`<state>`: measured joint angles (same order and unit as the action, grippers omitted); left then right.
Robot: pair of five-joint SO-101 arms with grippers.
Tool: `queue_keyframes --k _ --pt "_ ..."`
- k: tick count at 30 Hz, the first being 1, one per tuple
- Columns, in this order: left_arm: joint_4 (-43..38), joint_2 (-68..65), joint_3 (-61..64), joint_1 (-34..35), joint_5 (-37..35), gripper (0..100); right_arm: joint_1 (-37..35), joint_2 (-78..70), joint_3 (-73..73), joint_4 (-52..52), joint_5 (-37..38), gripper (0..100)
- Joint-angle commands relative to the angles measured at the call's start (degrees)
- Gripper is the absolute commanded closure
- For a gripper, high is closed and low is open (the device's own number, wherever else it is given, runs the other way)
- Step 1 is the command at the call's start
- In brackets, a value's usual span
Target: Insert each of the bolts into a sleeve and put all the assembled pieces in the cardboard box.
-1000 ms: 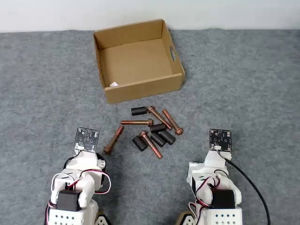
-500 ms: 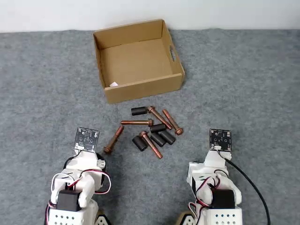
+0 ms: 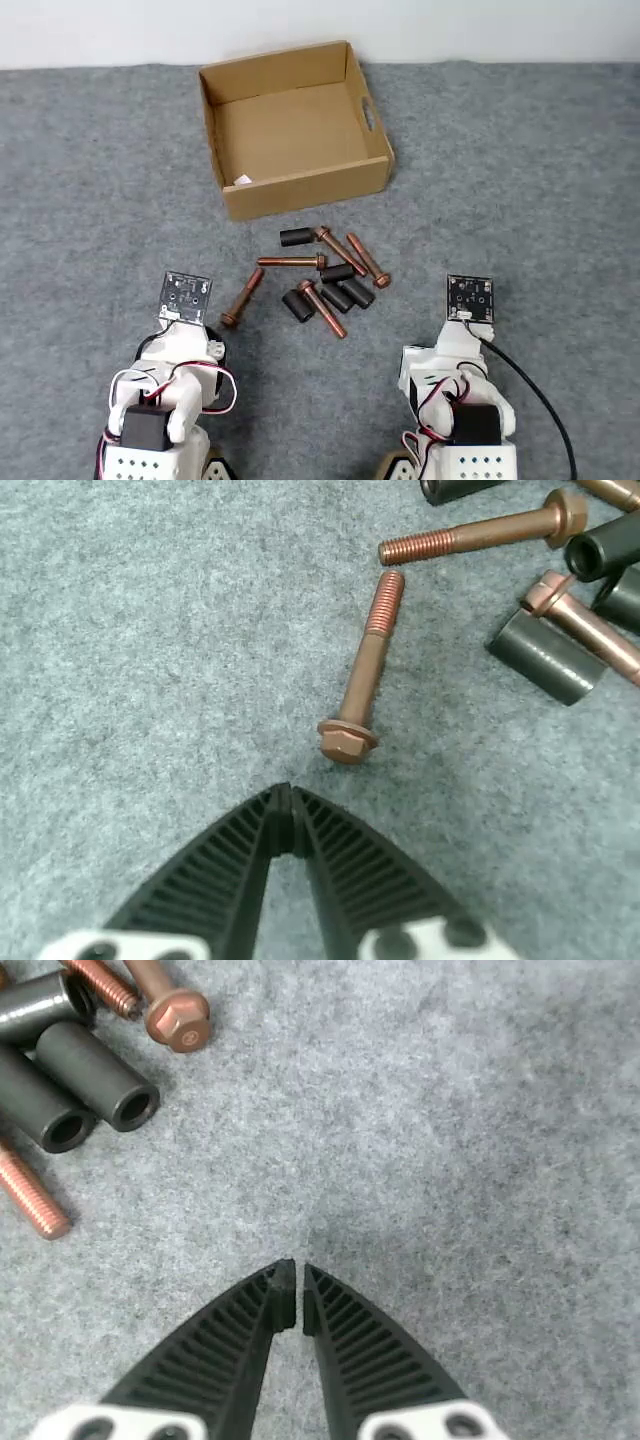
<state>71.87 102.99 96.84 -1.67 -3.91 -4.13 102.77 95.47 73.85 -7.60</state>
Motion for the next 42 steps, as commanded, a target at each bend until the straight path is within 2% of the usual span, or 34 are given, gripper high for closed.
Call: queue_keyframes --k 1,27,36,42 --pt "-1.05 0.44 -0.31 0.09 -0.53 99 0.31 0.22 0.97 0.48 -0.35 98.9" --pt "-1.05 0.44 -0.31 0.09 -0.53 99 0.04 0.22 0.97 0.31 -0.35 98.8" --pt "-1.05 0.44 -0.31 0.09 -0.53 99 -8.31 0.22 0.97 0.40 -0.26 98.7" --pt "-1.05 0.44 -0.31 0.09 -0.53 99 -8.84 0.22 0.97 0.40 -0.26 99.0"
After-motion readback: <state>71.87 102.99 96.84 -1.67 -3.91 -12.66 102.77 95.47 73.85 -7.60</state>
